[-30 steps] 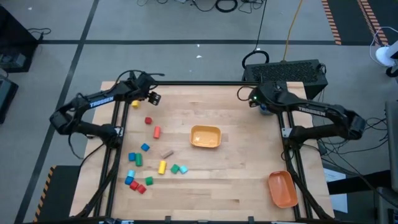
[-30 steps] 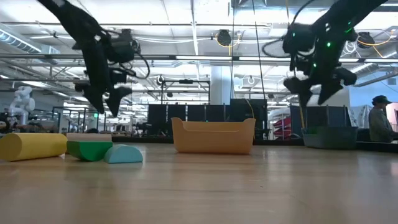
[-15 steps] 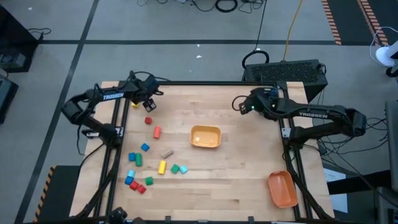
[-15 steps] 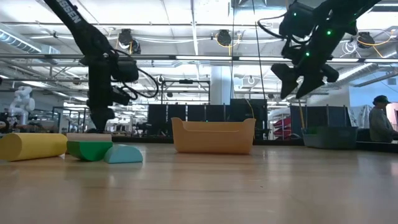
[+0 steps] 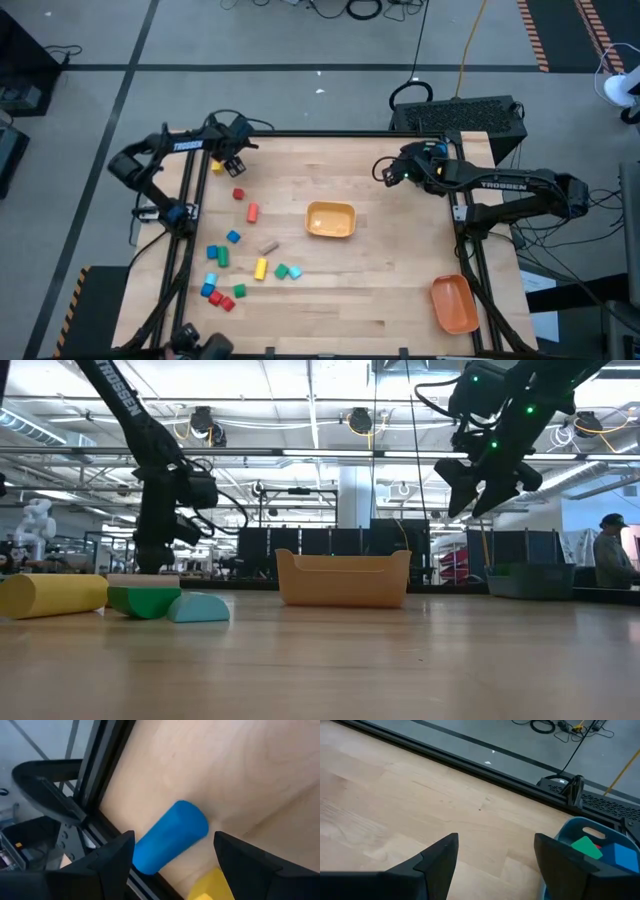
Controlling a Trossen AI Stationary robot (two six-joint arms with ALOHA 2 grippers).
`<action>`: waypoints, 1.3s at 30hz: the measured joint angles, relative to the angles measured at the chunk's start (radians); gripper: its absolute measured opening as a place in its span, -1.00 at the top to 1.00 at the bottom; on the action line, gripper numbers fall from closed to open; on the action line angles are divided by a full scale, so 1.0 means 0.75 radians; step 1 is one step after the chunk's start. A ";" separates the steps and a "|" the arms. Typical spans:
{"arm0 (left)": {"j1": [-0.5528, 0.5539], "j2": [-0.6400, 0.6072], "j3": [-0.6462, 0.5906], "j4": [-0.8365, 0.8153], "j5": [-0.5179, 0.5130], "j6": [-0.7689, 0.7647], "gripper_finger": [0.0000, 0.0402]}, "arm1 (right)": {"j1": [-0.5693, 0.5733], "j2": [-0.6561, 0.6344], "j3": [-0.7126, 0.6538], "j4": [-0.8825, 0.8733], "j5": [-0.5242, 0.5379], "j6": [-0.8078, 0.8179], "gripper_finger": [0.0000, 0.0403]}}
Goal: Sort blocks by size
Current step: Put the blue cylindrical block into the yellow bin
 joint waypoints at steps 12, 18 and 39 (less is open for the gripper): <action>0.045 0.107 0.027 0.003 0.030 0.190 -0.34 | 0.015 0.000 0.000 0.001 0.000 0.000 -0.23; 0.045 0.109 0.024 -0.002 0.052 0.190 -0.02 | 0.036 0.000 0.000 0.006 0.001 0.001 -0.23; -0.107 0.117 0.249 0.006 0.418 -0.169 0.35 | 0.149 0.028 0.000 0.173 -0.070 -0.079 -0.01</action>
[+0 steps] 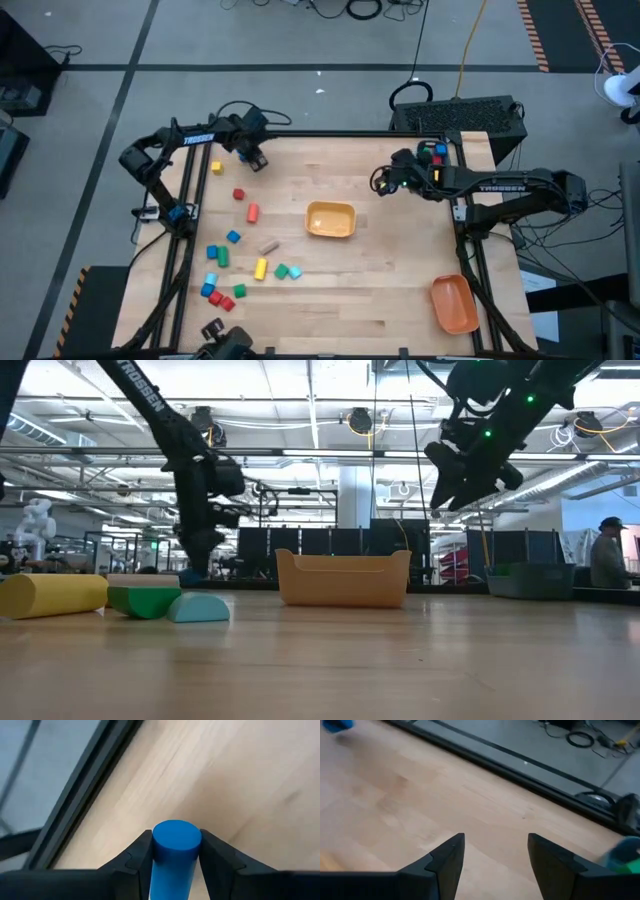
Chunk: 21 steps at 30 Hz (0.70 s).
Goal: Sort blocks by size
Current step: Put the blue cylindrical block into the yellow bin
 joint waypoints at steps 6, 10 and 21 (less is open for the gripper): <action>-0.084 -0.002 0.070 0.040 0.269 -0.158 0.35 | 0.077 0.116 -0.001 0.156 0.000 -0.130 -0.01; -0.147 -0.002 0.079 0.121 0.450 -0.220 0.35 | 0.128 0.239 -0.001 0.354 0.000 -0.179 -0.01; -0.345 -0.003 0.079 0.545 0.826 -0.506 0.35 | 0.183 0.537 -0.001 0.999 -0.261 -0.163 -0.01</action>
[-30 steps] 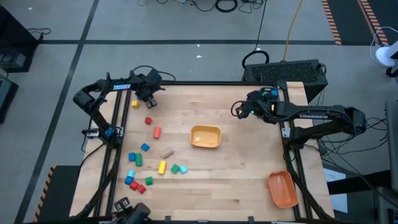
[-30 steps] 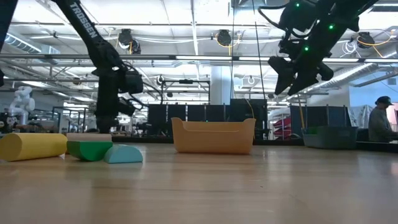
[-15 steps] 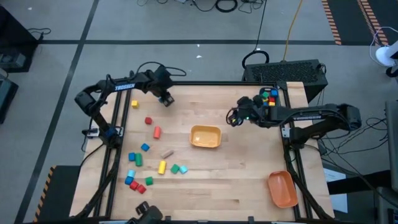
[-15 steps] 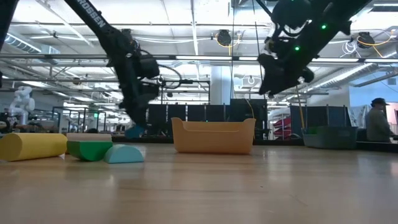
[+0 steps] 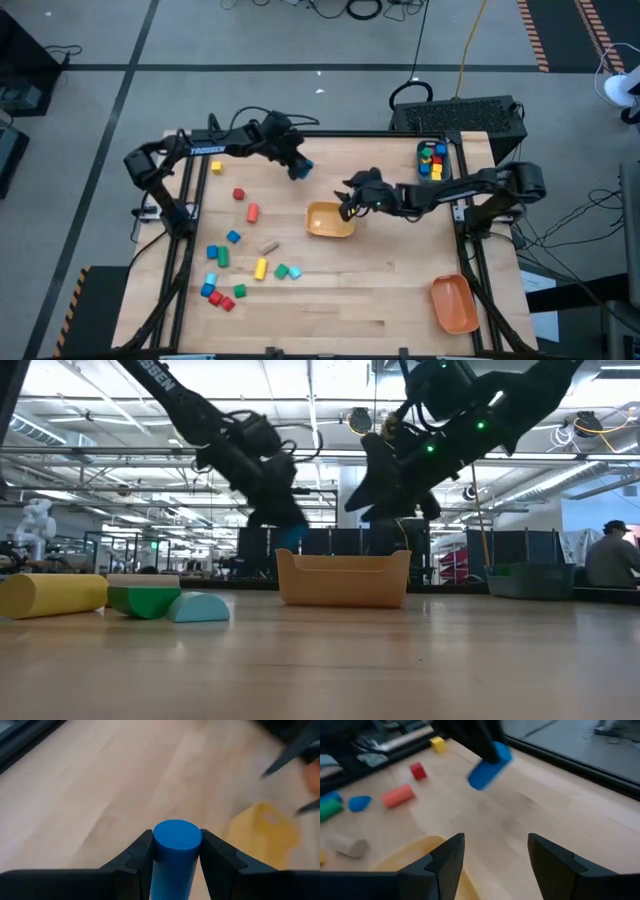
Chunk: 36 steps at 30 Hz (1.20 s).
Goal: Sort blocks by size
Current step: Put the blue cylindrical block into the yellow bin
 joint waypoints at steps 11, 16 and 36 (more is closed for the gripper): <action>-0.221 -0.002 0.001 0.345 0.064 -0.153 0.35 | 0.008 0.080 0.000 0.216 -0.160 -0.032 -0.01; -0.282 -0.002 0.001 0.395 0.062 -0.163 0.35 | 0.015 0.080 0.000 0.268 -0.151 -0.038 -0.01; -0.334 -0.005 0.003 0.436 0.089 -0.124 0.26 | 0.033 0.079 0.000 0.318 -0.154 -0.012 0.44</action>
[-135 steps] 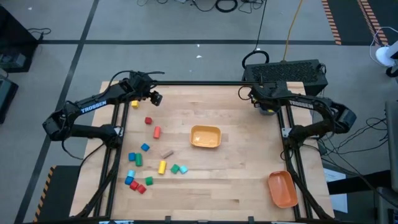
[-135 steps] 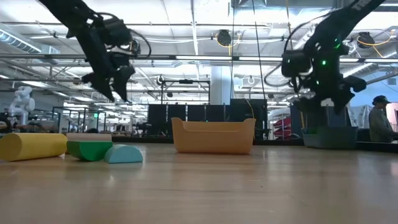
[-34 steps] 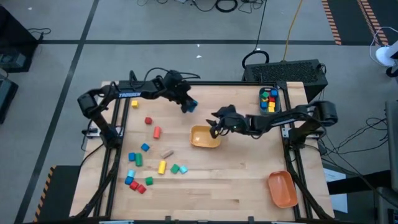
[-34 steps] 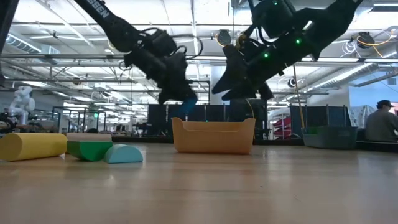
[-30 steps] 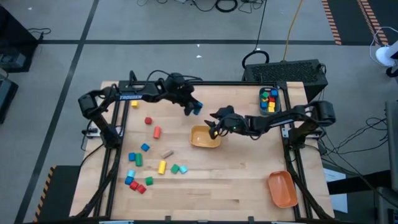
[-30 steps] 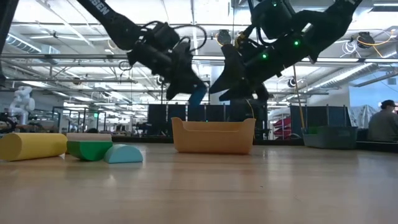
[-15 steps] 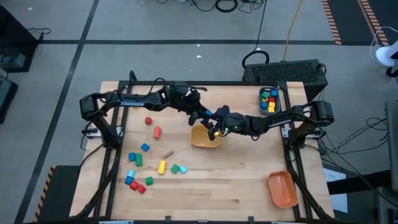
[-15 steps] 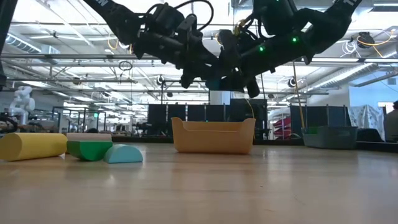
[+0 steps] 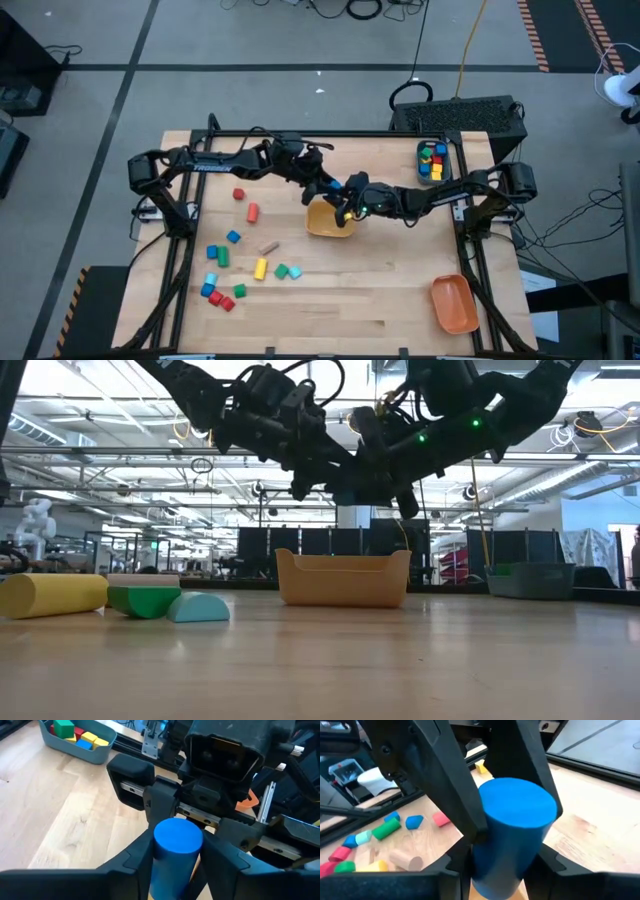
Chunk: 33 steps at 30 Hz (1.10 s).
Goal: Sort blocks by size
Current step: Put the blue cylindrical block into the yellow bin
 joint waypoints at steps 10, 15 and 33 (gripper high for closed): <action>0.044 -0.117 -0.002 -0.140 0.094 0.003 0.02 | 0.062 -0.001 0.000 -0.139 -0.073 -0.090 0.44; 0.067 -0.275 -0.002 -0.426 0.046 0.160 0.01 | 0.113 -0.001 0.000 -0.214 -0.070 -0.109 0.44; -0.083 -0.599 -0.229 -0.877 -0.415 0.193 0.00 | 0.146 0.162 0.001 -0.235 0.014 -0.047 0.31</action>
